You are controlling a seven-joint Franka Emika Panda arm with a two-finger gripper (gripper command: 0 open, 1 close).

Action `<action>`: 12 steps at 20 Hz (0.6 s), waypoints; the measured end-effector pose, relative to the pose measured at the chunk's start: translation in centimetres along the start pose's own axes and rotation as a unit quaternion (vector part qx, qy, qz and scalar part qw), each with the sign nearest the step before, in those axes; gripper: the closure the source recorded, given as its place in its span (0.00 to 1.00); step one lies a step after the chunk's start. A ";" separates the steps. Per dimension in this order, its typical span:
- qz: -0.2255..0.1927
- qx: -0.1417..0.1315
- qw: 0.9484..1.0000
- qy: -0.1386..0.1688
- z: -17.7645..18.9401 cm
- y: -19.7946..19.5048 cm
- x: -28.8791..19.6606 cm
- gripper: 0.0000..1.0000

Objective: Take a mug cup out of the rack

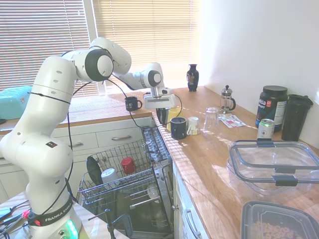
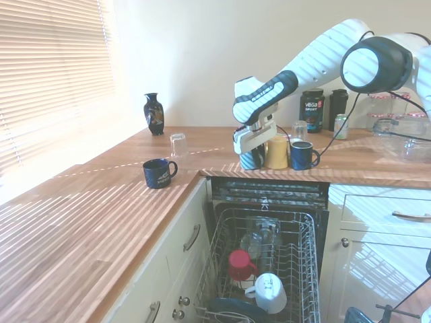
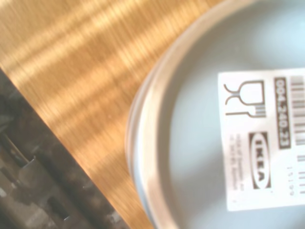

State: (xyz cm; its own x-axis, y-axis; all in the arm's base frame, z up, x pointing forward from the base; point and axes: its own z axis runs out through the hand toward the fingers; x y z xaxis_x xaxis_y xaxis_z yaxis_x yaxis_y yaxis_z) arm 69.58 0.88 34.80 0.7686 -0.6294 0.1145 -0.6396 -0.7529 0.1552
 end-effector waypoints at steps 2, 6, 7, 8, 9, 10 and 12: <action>0.002 0.000 1.000 0.001 -0.1 0.1 0.1 0.00; 0.009 0.000 1.000 0.006 -0.5 0.8 0.7 0.00; 0.011 0.002 1.000 0.008 -0.9 0.9 0.8 0.00; 0.012 0.004 1.000 0.010 -1.4 1.1 0.8 0.00; 0.012 0.007 1.000 0.013 -1.9 1.2 0.6 0.00; 0.012 0.011 1.000 0.015 -2.6 1.4 0.2 0.00; 0.008 0.022 1.000 0.020 -3.8 2.0 -1.3 0.00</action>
State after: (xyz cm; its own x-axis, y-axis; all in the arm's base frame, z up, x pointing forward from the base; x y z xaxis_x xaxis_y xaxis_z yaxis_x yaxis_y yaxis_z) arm 67.36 0.89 38.70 0.7575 -0.6339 0.1562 -0.6512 -0.7508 0.1107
